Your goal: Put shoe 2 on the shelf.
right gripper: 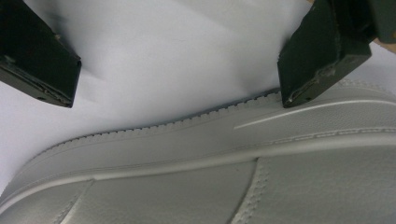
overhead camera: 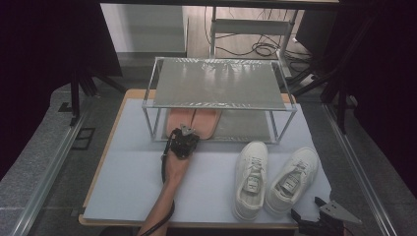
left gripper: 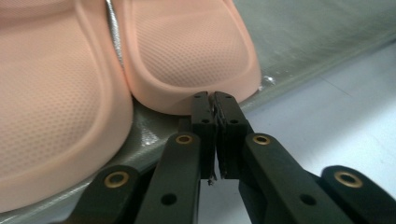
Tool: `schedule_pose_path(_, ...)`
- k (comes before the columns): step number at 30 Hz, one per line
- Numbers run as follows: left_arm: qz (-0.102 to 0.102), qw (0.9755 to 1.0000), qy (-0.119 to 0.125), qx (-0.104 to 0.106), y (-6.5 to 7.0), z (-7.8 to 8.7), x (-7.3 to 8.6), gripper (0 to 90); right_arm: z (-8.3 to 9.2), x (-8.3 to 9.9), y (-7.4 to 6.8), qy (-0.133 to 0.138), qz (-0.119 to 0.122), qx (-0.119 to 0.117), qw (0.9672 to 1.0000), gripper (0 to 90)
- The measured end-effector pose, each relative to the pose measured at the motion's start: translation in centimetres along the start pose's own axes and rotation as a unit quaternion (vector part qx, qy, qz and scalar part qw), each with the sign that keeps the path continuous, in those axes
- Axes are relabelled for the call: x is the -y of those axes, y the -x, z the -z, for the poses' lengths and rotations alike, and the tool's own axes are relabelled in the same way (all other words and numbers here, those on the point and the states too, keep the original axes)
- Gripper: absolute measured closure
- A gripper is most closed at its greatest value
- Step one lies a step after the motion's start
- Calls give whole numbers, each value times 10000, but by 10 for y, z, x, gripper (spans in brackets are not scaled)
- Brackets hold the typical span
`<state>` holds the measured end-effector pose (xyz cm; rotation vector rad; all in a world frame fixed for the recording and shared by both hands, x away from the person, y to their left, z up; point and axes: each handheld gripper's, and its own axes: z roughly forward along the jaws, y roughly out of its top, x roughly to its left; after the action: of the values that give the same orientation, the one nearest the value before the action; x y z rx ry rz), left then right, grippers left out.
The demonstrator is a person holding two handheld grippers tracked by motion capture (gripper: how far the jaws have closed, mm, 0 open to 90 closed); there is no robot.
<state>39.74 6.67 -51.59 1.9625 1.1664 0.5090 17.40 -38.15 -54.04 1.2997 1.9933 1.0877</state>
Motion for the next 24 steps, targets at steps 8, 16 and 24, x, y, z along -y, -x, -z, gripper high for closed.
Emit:
schedule_pose_path(8, 45, 9999, 94, 111, 2, 16, 5, 801, 0, 0, 0, -7, 5, 4, 10000, 0)
schedule_pose_path(16, 30, 9993, 85, 374, 7, 34, 14, 606, 0, -1, 0, -44, 18, 2, 10000, 0)
schedule_pose_path(24, -77, 9979, -68, 647, 13, 59, 26, 465, 0, -2, 0, -101, 19, 12, 9999, 0)
